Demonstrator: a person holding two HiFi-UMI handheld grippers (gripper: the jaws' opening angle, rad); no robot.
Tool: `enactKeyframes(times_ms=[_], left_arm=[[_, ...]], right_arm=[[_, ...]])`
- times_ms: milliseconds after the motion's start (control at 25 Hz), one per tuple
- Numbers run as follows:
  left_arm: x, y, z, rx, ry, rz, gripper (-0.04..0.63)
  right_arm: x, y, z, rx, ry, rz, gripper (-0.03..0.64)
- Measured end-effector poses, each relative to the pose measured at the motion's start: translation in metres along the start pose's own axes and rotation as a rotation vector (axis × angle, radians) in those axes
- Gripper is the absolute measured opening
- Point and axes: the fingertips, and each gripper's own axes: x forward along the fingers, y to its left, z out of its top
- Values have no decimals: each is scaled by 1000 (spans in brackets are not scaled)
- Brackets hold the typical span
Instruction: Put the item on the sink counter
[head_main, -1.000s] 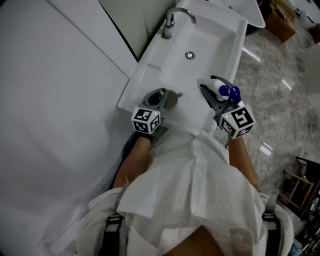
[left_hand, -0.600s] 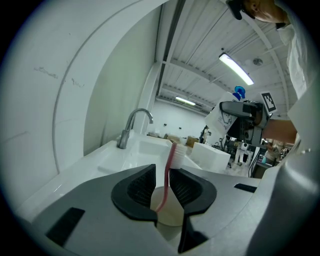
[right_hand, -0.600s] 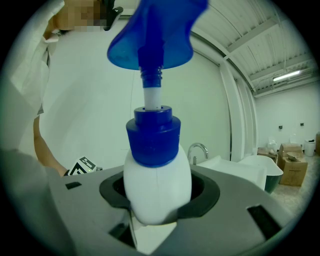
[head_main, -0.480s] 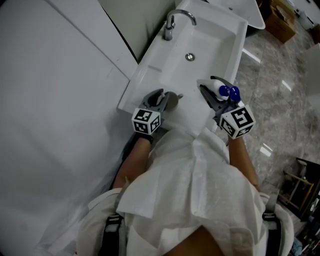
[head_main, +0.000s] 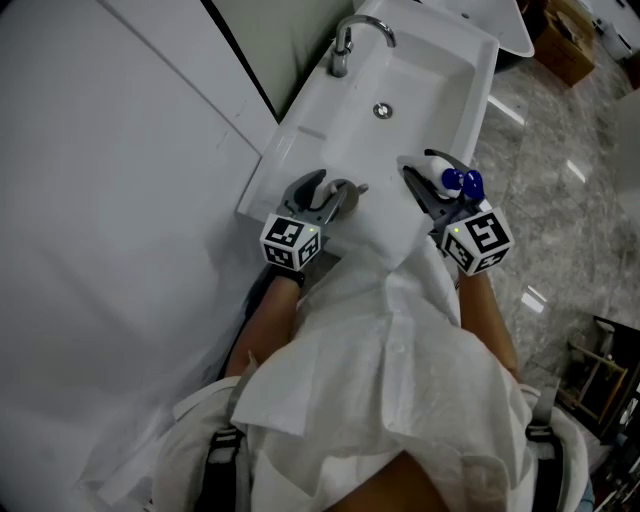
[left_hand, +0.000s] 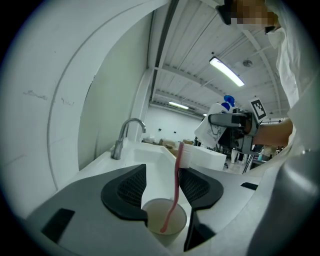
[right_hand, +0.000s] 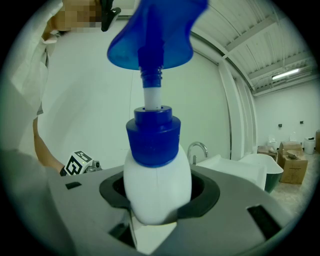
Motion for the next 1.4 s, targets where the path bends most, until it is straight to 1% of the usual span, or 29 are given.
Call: enactKeyframes(times_ms=[80,160,240,360,440,640,840,1200,1400], left_arm=[[-3,0,5,-13,-16,1,196],[-4,1,7,-52,-18,-2,196],[-1,4,0,-105,10,-5,196],[5,8,-22,-179,74,-2,217],[7,11,-35,-208,102,7,229],[11,17,-61,-230,163,27,235],[12,20,-67,-238,171,24,244],[4,19,-54,-222,124,32,247],[-8,22,-27,-192,50,50,247]], right_arm=[[-1,0,-1,3,1,-2,198],[-1,0,-2,8,1,-2,197],[-1,-1,-3,14,1,-4,197],[-1,0,-5,22,2,-4,198],[-1,0,-6,23,3,-3,196],[-1,-1,-5,21,6,-6,197],[-2,-2,-6,20,10,-12,198],[-1,-2,-8,23,12,-12,197],[0,-2,-12,25,21,-12,198]])
